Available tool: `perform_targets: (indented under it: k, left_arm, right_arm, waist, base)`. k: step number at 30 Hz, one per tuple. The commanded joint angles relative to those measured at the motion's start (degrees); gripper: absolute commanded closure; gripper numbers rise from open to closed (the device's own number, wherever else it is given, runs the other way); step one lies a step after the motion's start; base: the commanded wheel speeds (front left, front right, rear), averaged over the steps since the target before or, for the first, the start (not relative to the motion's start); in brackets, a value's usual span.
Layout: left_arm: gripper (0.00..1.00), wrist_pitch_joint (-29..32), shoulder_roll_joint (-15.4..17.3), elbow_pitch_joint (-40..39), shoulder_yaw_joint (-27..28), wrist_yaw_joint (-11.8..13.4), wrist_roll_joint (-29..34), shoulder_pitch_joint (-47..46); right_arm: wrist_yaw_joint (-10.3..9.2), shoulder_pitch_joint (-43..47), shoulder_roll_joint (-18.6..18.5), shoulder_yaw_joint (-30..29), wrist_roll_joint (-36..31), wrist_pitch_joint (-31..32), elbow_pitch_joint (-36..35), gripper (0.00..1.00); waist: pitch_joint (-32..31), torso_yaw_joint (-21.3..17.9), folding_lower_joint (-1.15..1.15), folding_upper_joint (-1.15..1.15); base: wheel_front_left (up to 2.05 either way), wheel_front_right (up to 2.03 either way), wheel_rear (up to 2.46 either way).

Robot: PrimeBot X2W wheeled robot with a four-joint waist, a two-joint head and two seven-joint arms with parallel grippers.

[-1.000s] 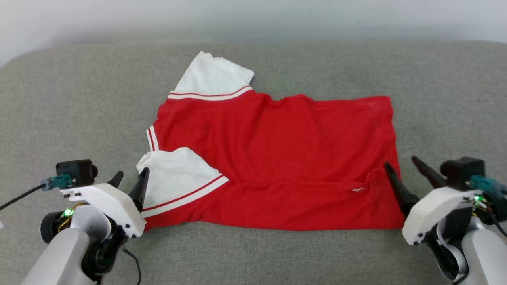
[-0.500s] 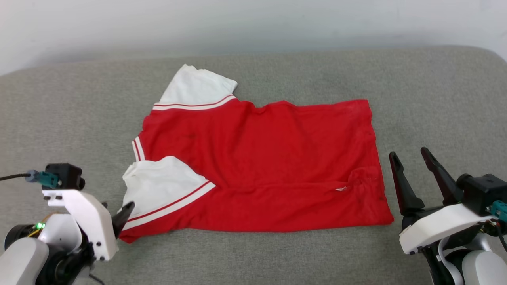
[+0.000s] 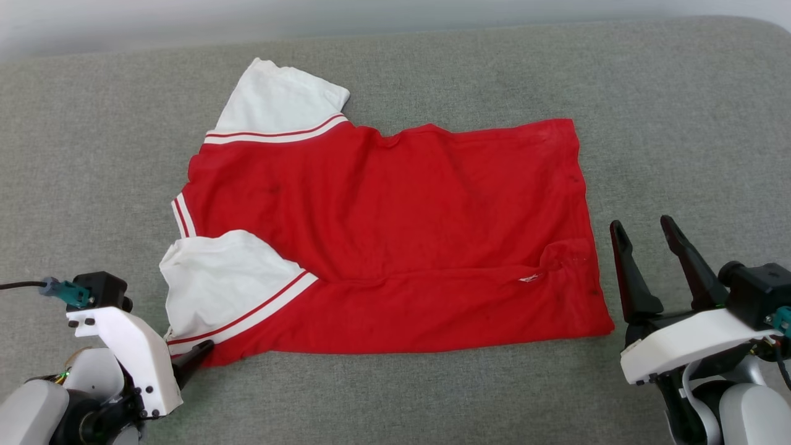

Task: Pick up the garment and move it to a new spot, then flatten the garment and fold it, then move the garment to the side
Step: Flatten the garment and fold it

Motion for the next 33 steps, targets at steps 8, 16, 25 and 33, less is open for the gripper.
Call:
perform_targets:
  k: [8,16,25,33]
  left_arm:
    - [1.0,-2.4,-2.7,3.2,-1.1,-3.3,-0.1,-0.9]
    - [1.0,-8.8,-1.0,-2.0,1.4,-2.6,3.3,-1.6]
    - [1.0,-9.9,-1.4,-8.6,0.5,-1.0,5.8,-2.7]
    - [1.0,-10.6,-2.3,-9.1,0.0,-1.0,5.8,-2.5]
  right_arm:
    - [-0.04,0.2,-1.1,-2.3,2.0,3.5,-0.4,0.0]
    - [-0.03,1.3,-5.1,-5.0,6.4,25.1,4.5,0.0]
    - [-0.03,-2.1,-6.3,-2.3,10.6,40.6,6.9,0.0]
    - [-0.02,-3.9,-5.1,2.3,12.9,44.3,12.7,1.0]
  waist:
    - [-1.9,0.7,0.0,0.0]
    - [-3.5,2.5,0.0,0.0]
    - [-0.9,4.8,0.0,0.0]
    - [0.5,5.6,0.0,0.0]
  base:
    - [0.0,0.0,0.0]
    - [0.0,0.0,0.0]
    - [0.0,0.0,0.0]
    - [0.0,0.0,0.0]
